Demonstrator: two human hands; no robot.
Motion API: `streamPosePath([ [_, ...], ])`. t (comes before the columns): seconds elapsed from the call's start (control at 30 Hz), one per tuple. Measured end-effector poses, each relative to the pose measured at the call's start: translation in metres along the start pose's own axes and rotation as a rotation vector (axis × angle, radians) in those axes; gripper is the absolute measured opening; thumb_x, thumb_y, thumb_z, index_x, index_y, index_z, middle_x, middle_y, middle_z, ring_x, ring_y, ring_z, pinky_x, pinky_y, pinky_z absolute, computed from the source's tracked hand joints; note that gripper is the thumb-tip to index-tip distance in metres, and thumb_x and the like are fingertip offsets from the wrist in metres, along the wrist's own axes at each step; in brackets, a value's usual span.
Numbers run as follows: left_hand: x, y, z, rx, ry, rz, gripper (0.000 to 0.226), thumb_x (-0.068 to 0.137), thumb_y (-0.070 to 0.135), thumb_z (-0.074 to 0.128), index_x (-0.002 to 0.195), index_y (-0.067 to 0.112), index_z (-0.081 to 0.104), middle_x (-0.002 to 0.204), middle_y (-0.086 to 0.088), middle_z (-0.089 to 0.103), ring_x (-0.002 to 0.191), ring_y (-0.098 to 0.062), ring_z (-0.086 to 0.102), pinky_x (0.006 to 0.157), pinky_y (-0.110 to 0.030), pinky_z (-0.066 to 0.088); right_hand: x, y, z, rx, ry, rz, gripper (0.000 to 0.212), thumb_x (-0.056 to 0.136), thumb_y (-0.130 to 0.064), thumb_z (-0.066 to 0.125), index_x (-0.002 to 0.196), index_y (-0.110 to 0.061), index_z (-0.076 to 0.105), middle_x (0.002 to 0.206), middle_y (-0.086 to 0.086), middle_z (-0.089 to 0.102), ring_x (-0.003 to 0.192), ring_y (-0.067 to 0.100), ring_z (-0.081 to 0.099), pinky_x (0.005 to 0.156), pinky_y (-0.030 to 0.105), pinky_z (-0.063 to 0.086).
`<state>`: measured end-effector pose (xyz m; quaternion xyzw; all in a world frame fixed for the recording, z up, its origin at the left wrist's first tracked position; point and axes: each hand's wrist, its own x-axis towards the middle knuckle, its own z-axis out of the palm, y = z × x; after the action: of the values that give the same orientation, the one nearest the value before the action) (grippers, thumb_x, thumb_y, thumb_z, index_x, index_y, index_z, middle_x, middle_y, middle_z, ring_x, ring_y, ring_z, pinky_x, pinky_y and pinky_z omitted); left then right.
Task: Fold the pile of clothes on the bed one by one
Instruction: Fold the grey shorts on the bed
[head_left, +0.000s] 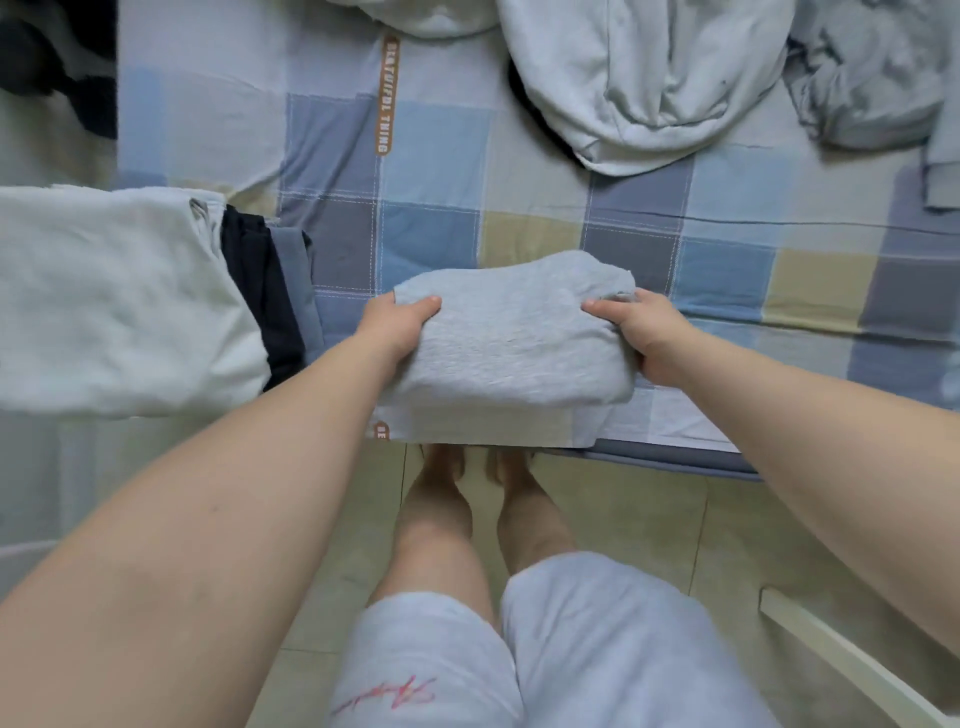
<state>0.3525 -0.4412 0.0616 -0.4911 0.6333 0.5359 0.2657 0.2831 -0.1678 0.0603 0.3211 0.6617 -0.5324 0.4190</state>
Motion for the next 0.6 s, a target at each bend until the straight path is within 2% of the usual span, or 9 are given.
streamPosePath([
  [0.1,-0.057,0.011,-0.032,-0.060,0.012,0.003,0.048,0.089,0.035,0.075,0.129,0.013,0.063,0.121,-0.005,0.069,0.109,-0.029,0.066,0.104,-0.044,0.050,-0.062,-0.026,0.012,-0.041,-0.019,-0.037,0.036,0.086,-0.011,0.077,0.120,-0.005,0.068,0.112,0.013,0.075,0.101,0.029,0.073,0.089,0.040,0.059],
  [0.2,-0.098,0.013,-0.068,-0.103,0.079,0.083,0.045,0.089,0.034,0.075,0.128,0.014,0.065,0.117,-0.001,0.069,0.104,-0.023,0.066,0.099,-0.035,0.050,-0.111,-0.046,0.031,-0.051,-0.015,-0.092,0.033,0.084,-0.015,0.080,0.115,-0.010,0.069,0.108,0.011,0.076,0.098,0.029,0.073,0.087,0.044,0.059],
  [0.27,-0.116,0.009,-0.093,-0.159,0.094,0.116,0.045,0.089,0.034,0.075,0.129,0.014,0.064,0.117,-0.001,0.070,0.106,-0.023,0.067,0.098,-0.036,0.052,-0.134,-0.054,0.050,-0.069,-0.029,-0.118,0.034,0.084,-0.017,0.081,0.115,-0.013,0.068,0.107,0.009,0.076,0.096,0.029,0.074,0.084,0.045,0.060],
  [0.47,-0.120,-0.013,-0.183,-0.242,0.104,0.134,0.048,0.090,0.039,0.074,0.130,0.015,0.063,0.120,-0.002,0.070,0.107,-0.025,0.067,0.102,-0.045,0.052,-0.162,-0.072,0.136,-0.115,-0.099,-0.176,0.031,0.088,-0.014,0.076,0.118,-0.010,0.068,0.107,0.011,0.076,0.091,0.026,0.074,0.077,0.039,0.062],
  [0.53,-0.113,-0.018,-0.217,-0.270,0.095,0.144,0.045,0.090,0.038,0.074,0.128,0.017,0.064,0.118,0.000,0.071,0.106,-0.023,0.068,0.101,-0.044,0.053,-0.165,-0.073,0.172,-0.112,-0.108,-0.178,0.029,0.089,-0.013,0.075,0.117,-0.011,0.067,0.106,0.011,0.076,0.092,0.027,0.073,0.080,0.040,0.061],
  [0.6,-0.103,-0.021,-0.254,-0.286,0.092,0.170,0.042,0.091,0.037,0.073,0.128,0.019,0.064,0.116,0.003,0.071,0.106,-0.020,0.068,0.098,-0.040,0.054,-0.167,-0.075,0.210,-0.099,-0.095,-0.175,0.025,0.089,-0.014,0.075,0.114,-0.013,0.068,0.103,0.009,0.076,0.088,0.025,0.074,0.075,0.037,0.061],
])
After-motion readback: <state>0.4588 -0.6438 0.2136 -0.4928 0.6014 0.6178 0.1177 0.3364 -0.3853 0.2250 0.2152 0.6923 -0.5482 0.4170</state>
